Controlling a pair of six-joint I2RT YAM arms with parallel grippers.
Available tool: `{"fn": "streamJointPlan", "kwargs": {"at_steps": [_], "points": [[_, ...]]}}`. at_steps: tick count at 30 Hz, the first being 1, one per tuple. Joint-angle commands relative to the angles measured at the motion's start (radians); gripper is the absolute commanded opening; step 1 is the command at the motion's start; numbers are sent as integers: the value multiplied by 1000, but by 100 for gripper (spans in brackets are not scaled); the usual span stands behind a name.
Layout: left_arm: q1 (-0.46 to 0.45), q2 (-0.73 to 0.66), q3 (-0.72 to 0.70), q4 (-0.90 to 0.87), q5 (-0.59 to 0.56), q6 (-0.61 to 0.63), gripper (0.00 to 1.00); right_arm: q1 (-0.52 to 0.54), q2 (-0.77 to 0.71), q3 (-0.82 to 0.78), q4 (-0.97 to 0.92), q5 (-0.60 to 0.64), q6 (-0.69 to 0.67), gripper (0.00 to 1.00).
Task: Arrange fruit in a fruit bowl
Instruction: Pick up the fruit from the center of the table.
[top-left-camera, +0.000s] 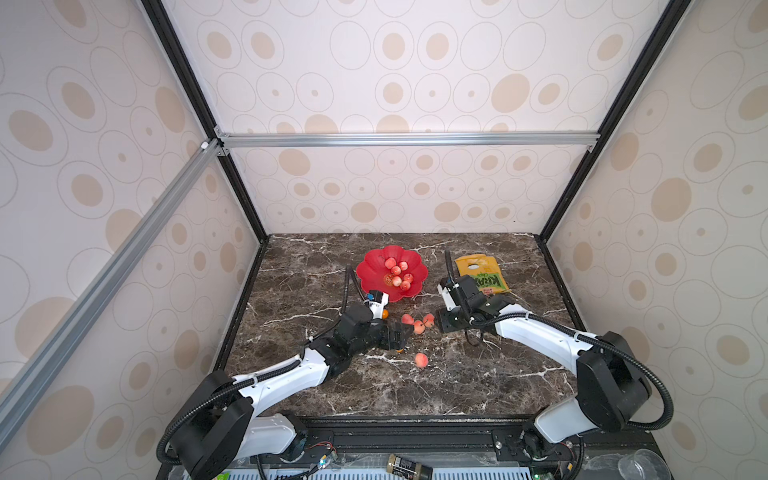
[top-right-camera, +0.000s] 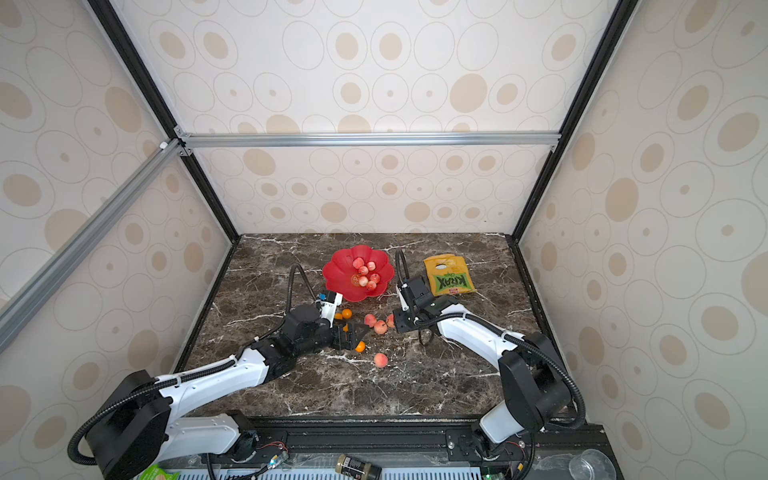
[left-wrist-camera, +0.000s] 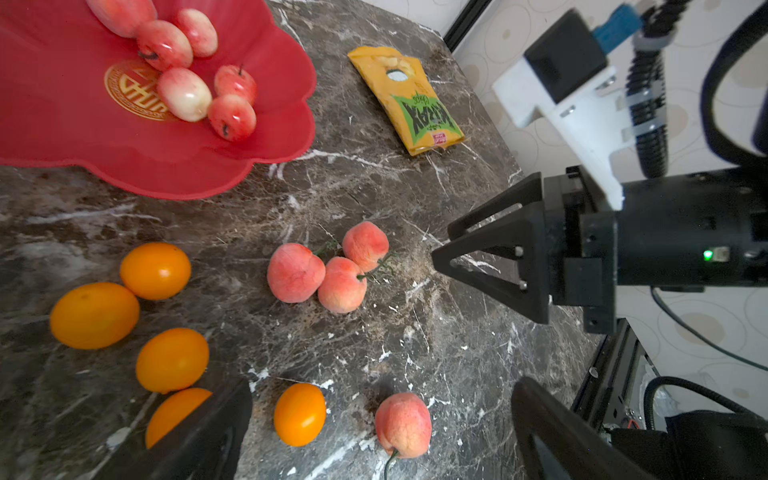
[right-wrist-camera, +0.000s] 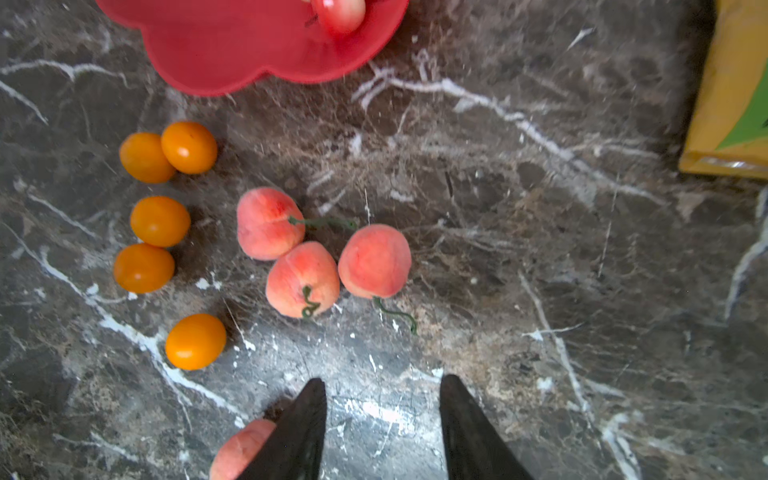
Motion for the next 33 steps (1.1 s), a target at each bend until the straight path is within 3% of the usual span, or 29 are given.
{"fn": "streamJointPlan", "kwargs": {"at_steps": [1, 11, 33], "points": [[-30, 18, -4, 59, -39, -30, 98, 1, 13, -25, 13, -38, -15, 47], [-81, 56, 2, 75, -55, -39, 98, -9, 100, -37, 43, -54, -67, 46], [-83, 48, 3, 67, -69, -44, 98, -13, 221, 18, 39, 8, -87, 39]]}}
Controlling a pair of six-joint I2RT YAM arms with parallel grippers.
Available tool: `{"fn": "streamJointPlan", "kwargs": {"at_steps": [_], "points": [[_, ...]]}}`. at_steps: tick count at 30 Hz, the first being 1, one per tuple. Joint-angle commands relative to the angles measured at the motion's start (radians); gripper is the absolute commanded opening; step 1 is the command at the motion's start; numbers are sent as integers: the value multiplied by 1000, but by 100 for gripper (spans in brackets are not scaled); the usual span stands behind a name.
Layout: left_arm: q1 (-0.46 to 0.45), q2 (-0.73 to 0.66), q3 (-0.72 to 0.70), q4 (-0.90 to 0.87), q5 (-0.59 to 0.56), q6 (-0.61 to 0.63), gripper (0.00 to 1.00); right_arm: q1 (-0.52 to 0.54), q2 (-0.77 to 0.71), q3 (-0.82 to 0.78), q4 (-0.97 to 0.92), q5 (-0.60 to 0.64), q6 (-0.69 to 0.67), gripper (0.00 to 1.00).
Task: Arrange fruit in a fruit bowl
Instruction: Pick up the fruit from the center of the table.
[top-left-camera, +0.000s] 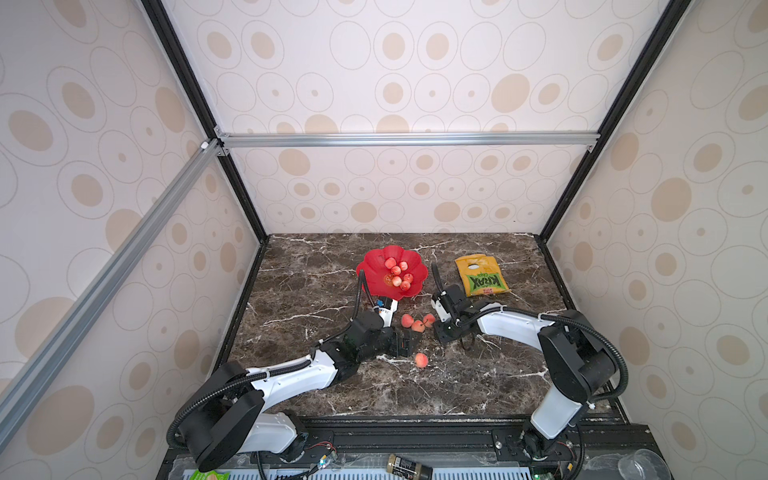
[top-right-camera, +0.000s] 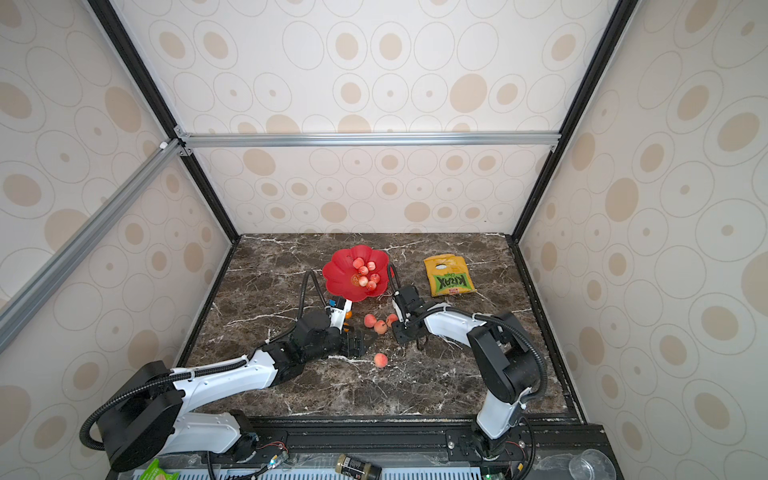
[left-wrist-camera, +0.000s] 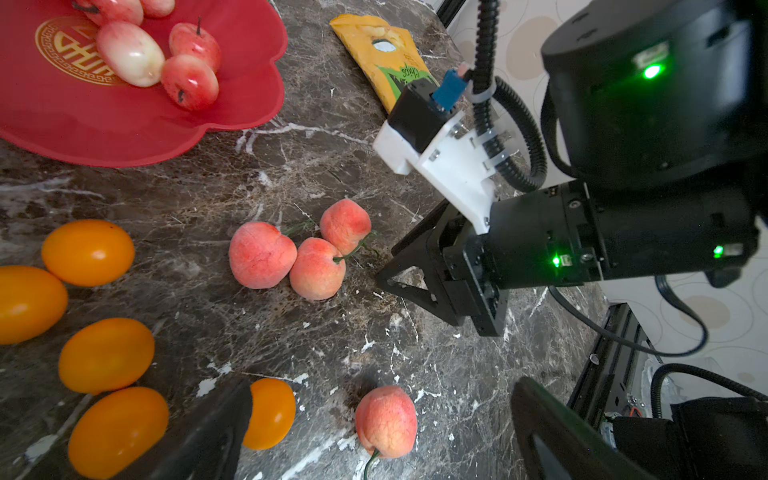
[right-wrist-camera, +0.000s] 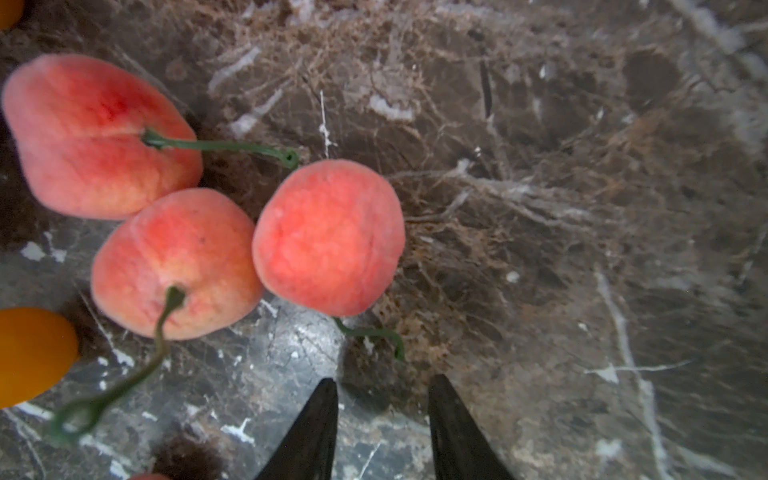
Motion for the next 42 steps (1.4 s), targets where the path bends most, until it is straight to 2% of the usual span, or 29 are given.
{"fn": "streamJointPlan", "kwargs": {"at_steps": [1, 14, 42], "points": [[-9, -10, 8, 17, -20, -11, 98, -8, 20, 21, 1, 11, -7, 39], [-9, -10, -5, 30, -17, -24, 98, -7, 80, 55, -1, 25, -9, 35], [-8, -6, -13, 37, -26, -28, 98, -7, 89, 28, 5, 15, -3, 15]]}}
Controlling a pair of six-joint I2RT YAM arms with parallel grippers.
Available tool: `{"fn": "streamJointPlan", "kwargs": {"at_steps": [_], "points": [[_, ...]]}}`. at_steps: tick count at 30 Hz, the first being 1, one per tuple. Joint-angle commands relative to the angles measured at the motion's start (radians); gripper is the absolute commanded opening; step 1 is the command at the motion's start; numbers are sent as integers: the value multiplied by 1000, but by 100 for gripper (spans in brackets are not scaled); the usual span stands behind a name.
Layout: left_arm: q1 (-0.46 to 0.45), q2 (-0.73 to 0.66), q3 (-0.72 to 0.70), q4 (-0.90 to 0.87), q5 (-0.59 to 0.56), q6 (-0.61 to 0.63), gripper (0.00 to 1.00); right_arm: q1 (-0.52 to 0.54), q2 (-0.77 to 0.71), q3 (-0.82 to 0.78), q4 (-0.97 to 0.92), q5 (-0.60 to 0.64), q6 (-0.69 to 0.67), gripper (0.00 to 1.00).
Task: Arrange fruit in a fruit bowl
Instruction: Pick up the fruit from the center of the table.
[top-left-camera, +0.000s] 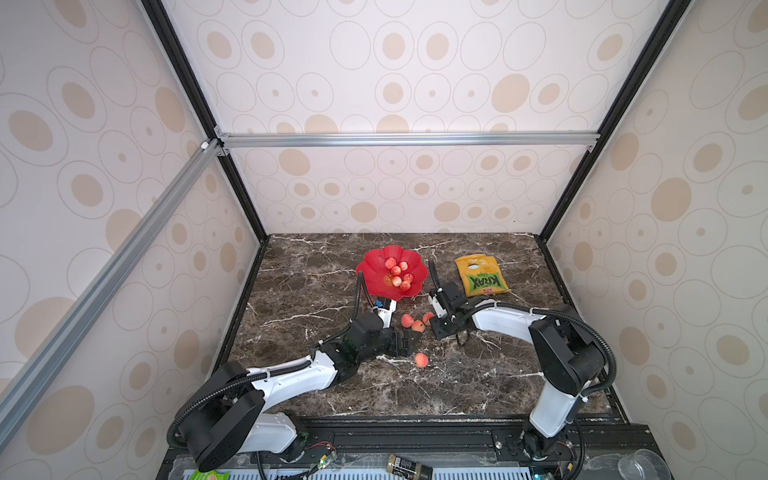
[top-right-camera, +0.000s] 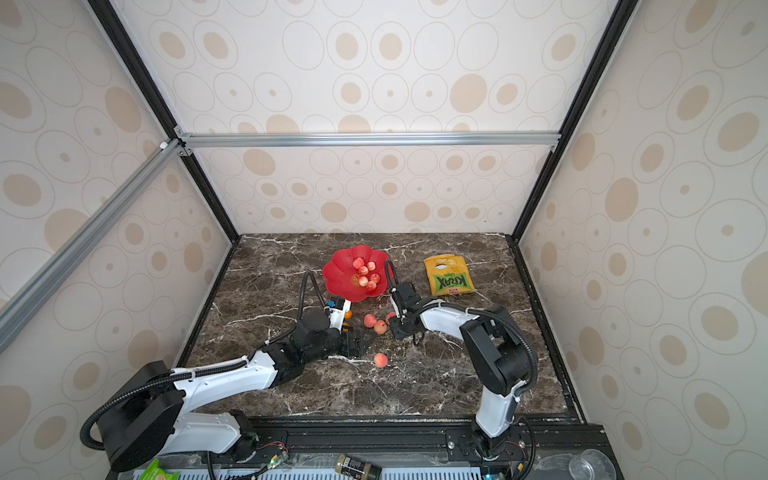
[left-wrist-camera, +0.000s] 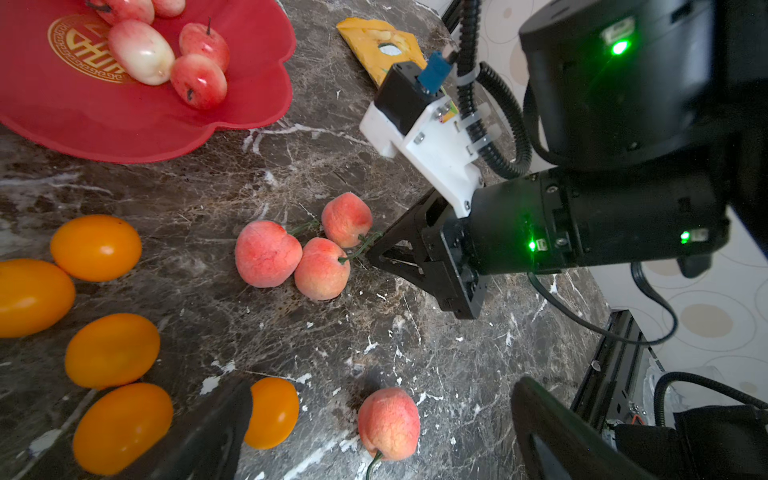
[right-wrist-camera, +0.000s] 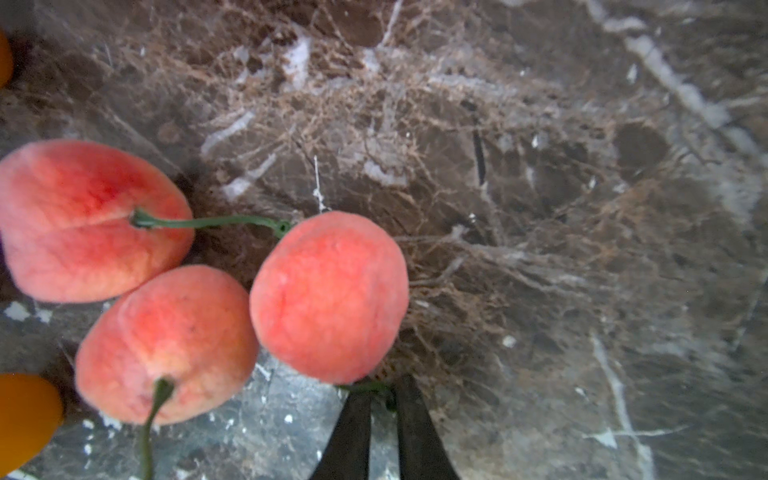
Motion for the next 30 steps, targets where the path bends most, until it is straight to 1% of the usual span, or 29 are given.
{"fn": "streamJointPlan", "kwargs": {"at_steps": [1, 11, 19, 26, 30], "points": [[-8, -8, 0, 18, -15, -9, 98, -5, 29, -23, -27, -1, -2, 15], [-8, -18, -3, 11, -20, -6, 98, -4, 29, -22, -28, 1, -1, 8], [-9, -16, 0, 17, -23, -6, 98, -5, 19, -20, -29, -1, 3, 0], [-7, -13, 6, 37, -29, -13, 98, -5, -31, -16, -39, 7, 5, 0], [-8, -23, 7, 49, -56, -16, 98, -5, -77, -14, -47, 10, 9, 0]]}}
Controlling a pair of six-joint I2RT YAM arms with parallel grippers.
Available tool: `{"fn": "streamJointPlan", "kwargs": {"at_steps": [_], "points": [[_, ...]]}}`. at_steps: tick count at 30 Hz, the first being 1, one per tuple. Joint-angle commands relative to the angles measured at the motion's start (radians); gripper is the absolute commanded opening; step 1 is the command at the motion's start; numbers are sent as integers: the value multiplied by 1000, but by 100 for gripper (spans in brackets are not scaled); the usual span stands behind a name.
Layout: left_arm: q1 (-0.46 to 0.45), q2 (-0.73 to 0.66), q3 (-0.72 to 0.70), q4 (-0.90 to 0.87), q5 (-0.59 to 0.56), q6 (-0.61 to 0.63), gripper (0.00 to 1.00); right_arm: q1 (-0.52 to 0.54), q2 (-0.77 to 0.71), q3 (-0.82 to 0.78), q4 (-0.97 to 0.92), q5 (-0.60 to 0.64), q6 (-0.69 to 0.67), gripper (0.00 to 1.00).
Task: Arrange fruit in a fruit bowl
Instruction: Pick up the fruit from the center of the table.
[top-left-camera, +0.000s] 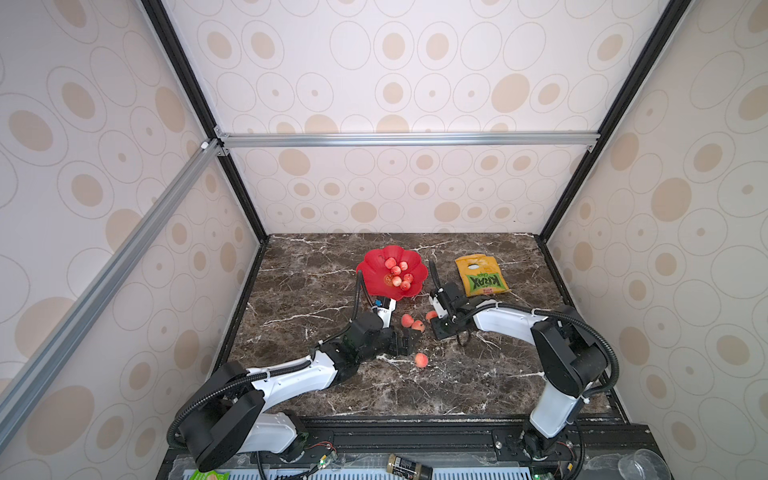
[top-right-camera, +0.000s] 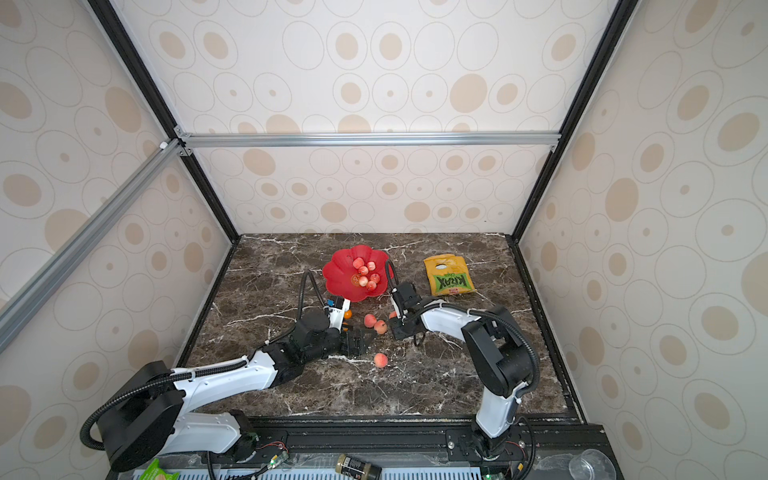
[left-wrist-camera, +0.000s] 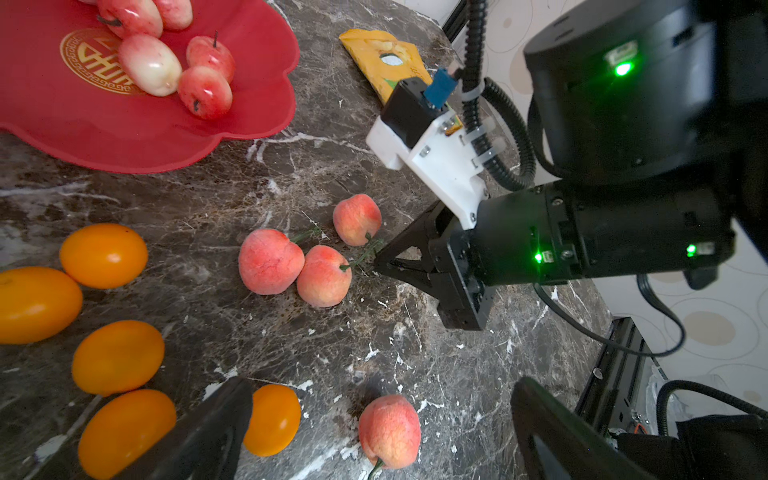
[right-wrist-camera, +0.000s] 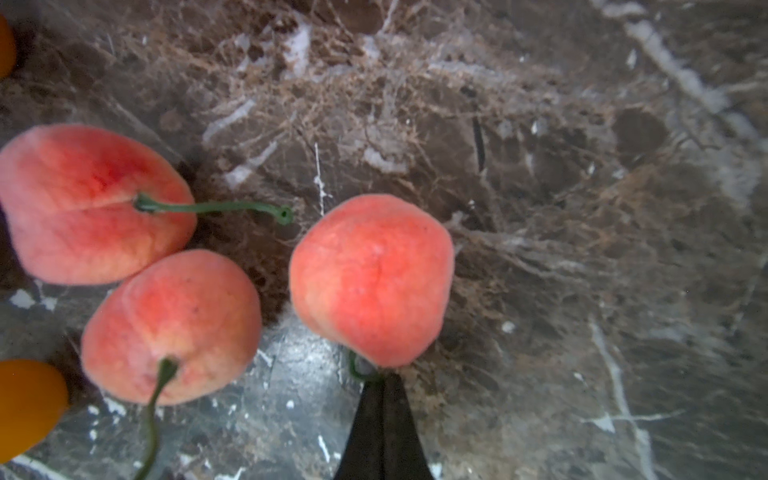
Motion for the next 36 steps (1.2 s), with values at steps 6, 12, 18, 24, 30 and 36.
{"fn": "streamJointPlan", "kwargs": {"at_steps": [6, 12, 18, 24, 30, 36], "points": [[-7, -16, 29, 36, -65, -12, 98, -4, -101, 2, -54, 16, 7, 0], [6, 3, 50, 53, -68, -17, 98, -5, -138, 9, -75, 18, 8, 0], [25, 44, 100, 59, -59, -5, 98, -5, -170, 38, -97, -8, 13, 0], [78, 76, 152, 52, -12, 1, 98, -4, -173, 94, -136, -23, -11, 0], [140, 91, 201, 29, 23, 20, 98, -4, -144, 176, -163, -50, -31, 0], [209, 88, 209, 24, 45, 27, 98, -3, -82, 261, -168, -99, -36, 0]]}}
